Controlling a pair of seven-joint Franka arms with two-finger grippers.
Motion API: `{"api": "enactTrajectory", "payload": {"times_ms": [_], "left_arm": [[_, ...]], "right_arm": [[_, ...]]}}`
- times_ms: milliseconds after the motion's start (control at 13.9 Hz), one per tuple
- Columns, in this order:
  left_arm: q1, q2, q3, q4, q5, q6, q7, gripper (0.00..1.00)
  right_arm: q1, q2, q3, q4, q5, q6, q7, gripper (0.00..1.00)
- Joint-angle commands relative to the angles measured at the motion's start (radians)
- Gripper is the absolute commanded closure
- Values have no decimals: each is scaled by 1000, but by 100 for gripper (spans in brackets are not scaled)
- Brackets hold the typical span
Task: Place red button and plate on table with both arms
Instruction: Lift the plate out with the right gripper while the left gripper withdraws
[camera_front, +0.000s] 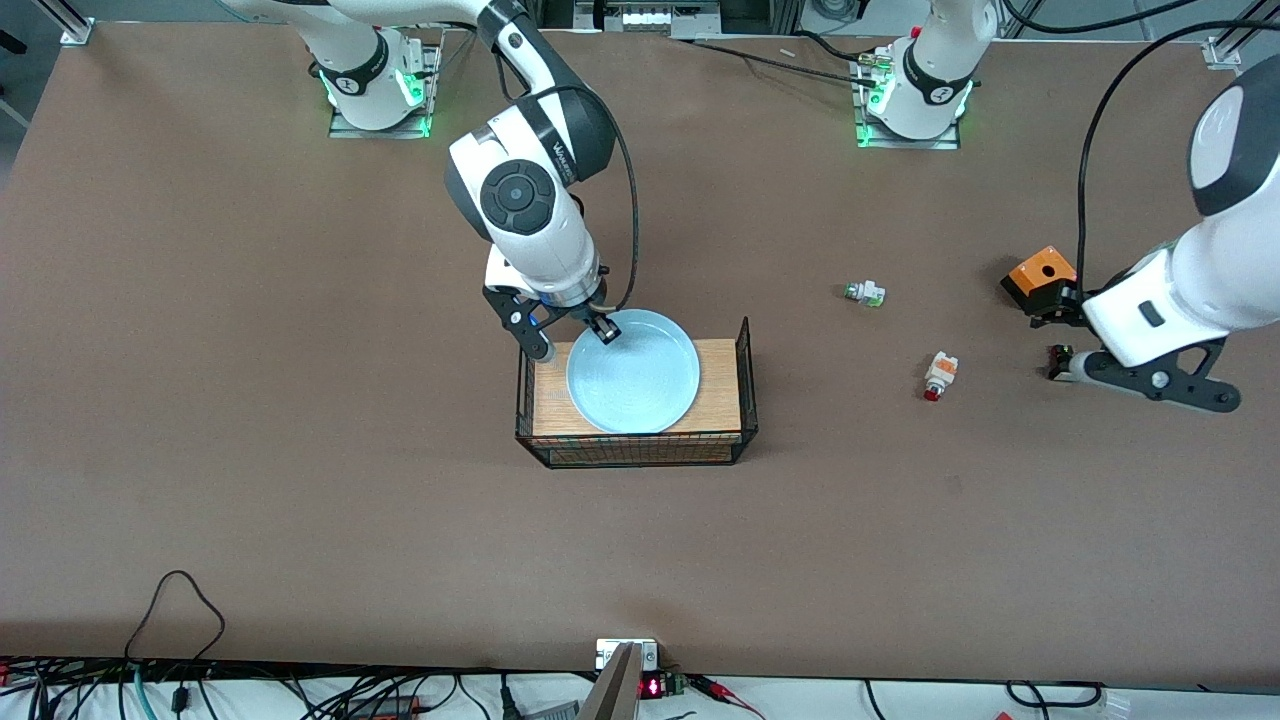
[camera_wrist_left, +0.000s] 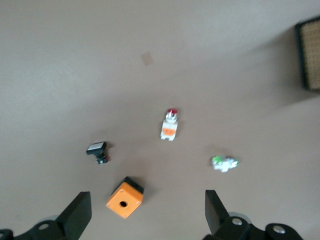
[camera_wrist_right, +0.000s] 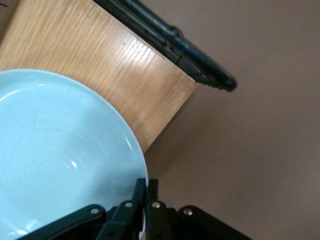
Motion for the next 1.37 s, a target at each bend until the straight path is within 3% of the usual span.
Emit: {"api": "enactTrajectory", "payload": {"times_ms": [0, 72, 289, 361, 649, 938, 1299], "left_arm": [[-187, -162, 267, -199, -93, 150, -12, 0], [-232, -221, 335, -271, -119, 195, -12, 0], [-312, -350, 418, -425, -129, 264, -34, 0], [-330, -353, 450, -425, -127, 252, -35, 0], [-332, -345, 443, -382, -118, 214, -25, 0], [-332, -344, 443, -364, -118, 198, -37, 0], [-329, -344, 449, -366, -116, 197, -35, 0]], "right_arm": [[9, -61, -9, 21, 5, -88, -19, 100], [15, -83, -6, 30, 7, -101, -16, 100], [33, -136, -5, 56, 14, -176, -14, 100], [33, -165, -5, 61, 16, -208, -14, 100], [15, -255, -26, 91, 8, -282, -34, 100], [-92, -262, -77, 113, 14, -348, -360, 100], [-295, -261, -72, 113, 19, -410, -754, 100]]}}
